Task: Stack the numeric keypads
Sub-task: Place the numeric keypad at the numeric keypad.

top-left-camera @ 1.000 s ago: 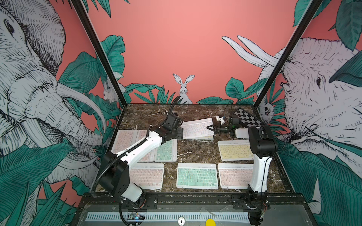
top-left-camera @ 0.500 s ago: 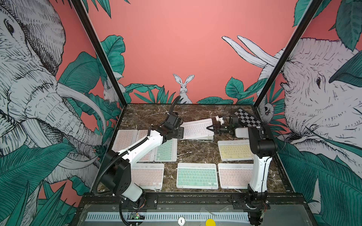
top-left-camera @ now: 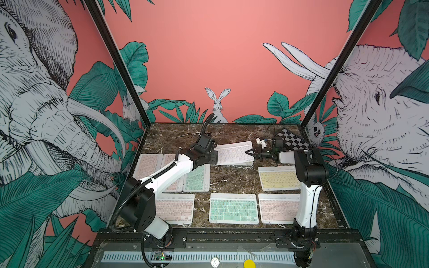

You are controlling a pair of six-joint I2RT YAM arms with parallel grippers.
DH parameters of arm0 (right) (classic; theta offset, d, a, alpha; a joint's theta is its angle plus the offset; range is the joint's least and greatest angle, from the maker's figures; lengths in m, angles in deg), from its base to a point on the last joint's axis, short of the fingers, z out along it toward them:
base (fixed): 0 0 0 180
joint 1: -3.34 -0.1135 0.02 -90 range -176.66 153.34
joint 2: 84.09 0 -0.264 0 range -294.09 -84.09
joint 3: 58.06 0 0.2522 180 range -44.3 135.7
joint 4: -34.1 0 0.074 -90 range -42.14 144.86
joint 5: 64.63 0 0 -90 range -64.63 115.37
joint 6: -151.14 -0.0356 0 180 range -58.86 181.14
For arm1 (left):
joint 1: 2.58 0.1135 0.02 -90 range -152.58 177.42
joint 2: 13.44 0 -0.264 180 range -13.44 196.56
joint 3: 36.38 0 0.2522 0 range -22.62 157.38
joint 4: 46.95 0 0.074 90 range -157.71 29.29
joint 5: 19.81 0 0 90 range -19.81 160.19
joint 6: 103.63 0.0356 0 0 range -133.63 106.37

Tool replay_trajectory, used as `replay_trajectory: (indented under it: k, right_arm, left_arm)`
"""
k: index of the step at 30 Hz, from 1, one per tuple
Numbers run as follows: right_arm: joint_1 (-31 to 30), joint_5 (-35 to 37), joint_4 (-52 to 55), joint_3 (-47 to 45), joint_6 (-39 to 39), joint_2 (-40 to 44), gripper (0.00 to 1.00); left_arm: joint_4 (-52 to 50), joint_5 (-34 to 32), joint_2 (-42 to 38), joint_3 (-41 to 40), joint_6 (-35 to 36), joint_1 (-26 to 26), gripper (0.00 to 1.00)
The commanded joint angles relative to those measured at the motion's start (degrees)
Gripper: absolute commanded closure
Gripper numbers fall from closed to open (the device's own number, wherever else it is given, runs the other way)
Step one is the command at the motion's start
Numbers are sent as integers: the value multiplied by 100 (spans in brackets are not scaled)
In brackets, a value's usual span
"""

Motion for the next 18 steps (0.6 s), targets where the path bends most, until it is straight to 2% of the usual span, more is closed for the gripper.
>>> replay_trajectory:
  k: [1, 13, 18]
  right_arm:
    - [65, 252, -142, 135, 49, -177, 100]
    - [65, 421, 127, 204, 237, -284, 100]
    - [68, 560, 449, 213, 485, -189, 85]
  left_arm:
    - [-130, -16, 8, 139, 19, 39, 33]
    - [-117, -6, 43, 148, 3, 34, 33]
    - [-108, -5, 43, 137, 3, 33, 33]
